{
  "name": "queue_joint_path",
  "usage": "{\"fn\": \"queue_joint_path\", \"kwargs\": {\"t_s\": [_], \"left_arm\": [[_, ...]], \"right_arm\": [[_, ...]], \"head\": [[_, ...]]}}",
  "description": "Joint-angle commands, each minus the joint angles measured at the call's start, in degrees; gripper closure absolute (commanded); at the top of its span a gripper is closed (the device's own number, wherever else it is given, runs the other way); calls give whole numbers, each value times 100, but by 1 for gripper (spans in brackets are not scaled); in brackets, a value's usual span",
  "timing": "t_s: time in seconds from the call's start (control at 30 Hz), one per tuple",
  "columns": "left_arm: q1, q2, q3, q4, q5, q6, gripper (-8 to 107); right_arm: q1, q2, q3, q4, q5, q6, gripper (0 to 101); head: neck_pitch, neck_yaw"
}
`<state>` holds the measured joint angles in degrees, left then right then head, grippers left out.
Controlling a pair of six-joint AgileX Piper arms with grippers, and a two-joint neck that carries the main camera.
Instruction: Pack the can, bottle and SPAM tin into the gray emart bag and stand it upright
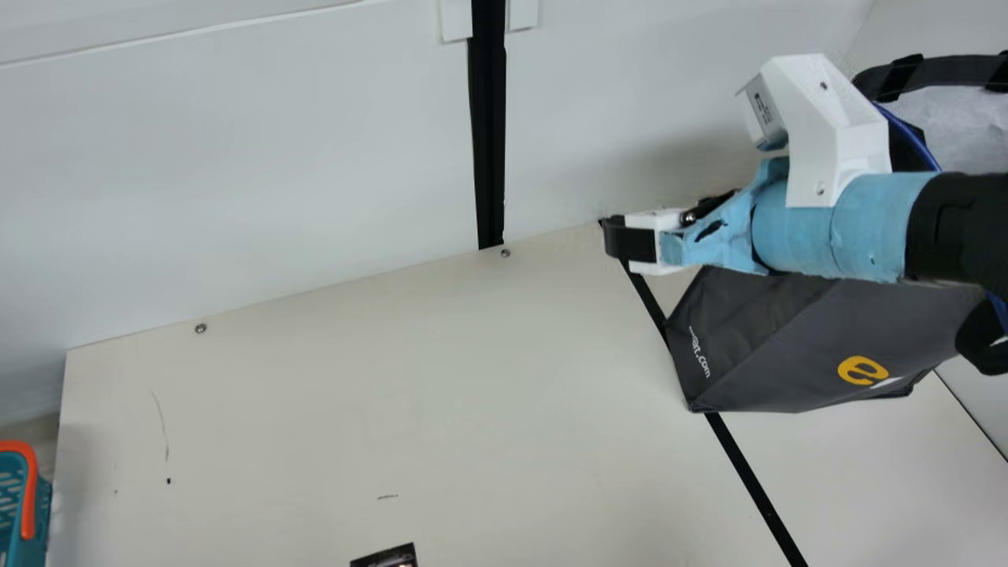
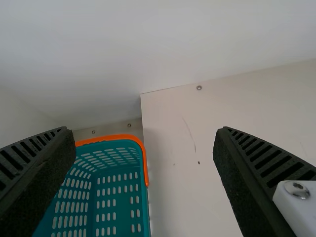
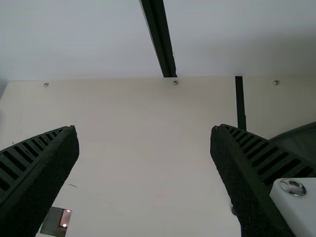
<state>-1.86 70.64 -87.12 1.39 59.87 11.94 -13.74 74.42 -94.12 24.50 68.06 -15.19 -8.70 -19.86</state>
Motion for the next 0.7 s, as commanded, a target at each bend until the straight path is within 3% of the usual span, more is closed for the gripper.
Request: {"fn": "queue_joint_path", "kwargs": {"t_s": [0.0,0.2,0.67], "left_arm": [[0,0,0,0,0,0,9],[0,0,0,0,0,0,9],[0,0,0,0,0,0,9]], "right_arm": [[28,-69,186,-59,-108,-19,6],[128,-240,578,-171,-341,-48,6],[123,-245,592,-169,-358,-48,6]], "head": [[-130,-14],[-130,-14],[-130,-14]]}}
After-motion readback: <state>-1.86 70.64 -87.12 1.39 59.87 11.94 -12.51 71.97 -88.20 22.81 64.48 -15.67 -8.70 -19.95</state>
